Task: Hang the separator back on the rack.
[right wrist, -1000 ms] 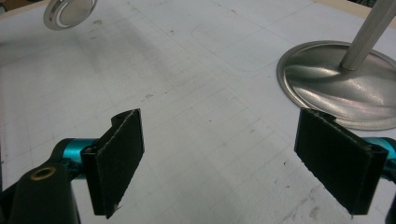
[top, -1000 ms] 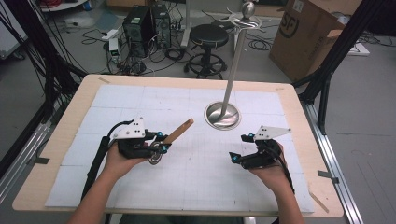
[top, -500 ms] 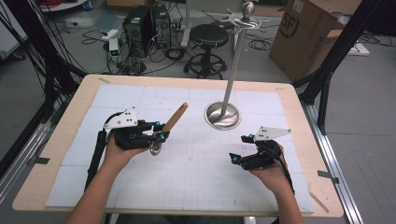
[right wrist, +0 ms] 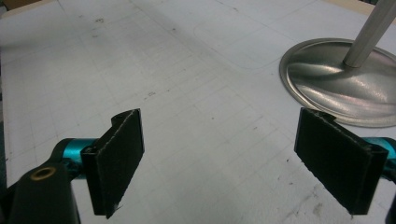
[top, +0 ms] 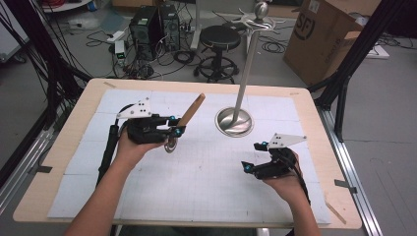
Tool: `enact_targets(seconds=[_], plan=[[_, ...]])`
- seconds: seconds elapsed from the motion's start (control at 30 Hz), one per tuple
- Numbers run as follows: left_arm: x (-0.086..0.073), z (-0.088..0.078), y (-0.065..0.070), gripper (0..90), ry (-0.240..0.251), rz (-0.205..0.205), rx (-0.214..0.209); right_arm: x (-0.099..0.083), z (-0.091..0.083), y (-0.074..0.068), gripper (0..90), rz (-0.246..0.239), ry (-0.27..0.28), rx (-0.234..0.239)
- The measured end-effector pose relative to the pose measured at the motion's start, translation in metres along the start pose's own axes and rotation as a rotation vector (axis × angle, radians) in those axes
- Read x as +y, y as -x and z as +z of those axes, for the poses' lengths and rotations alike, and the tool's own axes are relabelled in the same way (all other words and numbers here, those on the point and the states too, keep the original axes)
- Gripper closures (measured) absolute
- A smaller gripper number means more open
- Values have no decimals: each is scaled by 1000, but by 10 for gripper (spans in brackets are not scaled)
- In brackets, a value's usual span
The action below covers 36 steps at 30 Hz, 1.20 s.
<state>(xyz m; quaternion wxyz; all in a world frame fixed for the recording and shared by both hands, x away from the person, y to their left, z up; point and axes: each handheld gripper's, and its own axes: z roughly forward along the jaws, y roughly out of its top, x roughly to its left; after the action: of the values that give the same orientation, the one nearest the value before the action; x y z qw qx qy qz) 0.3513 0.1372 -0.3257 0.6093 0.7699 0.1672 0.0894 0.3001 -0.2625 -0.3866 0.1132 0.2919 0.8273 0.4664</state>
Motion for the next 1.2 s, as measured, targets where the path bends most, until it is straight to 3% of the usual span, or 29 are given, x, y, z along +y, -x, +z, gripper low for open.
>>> enact_targets(seconds=[0.4, 0.63, 0.8, 1.2], plan=[[38, 8, -10, 688, 20, -10, -1, 0, 1, -1, 147, 1, -4, 9], [62, 13, -12, 688, 14, 24, 6, 0, 1, -1, 147, -1, 2, 11], [77, 17, -18, 688, 28, 23, 15, 0, 0, -1, 147, 1, 6, 10], [99, 28, -30, 688, -3, 33, 36, 0, 0, -1, 147, -1, 6, 14]])
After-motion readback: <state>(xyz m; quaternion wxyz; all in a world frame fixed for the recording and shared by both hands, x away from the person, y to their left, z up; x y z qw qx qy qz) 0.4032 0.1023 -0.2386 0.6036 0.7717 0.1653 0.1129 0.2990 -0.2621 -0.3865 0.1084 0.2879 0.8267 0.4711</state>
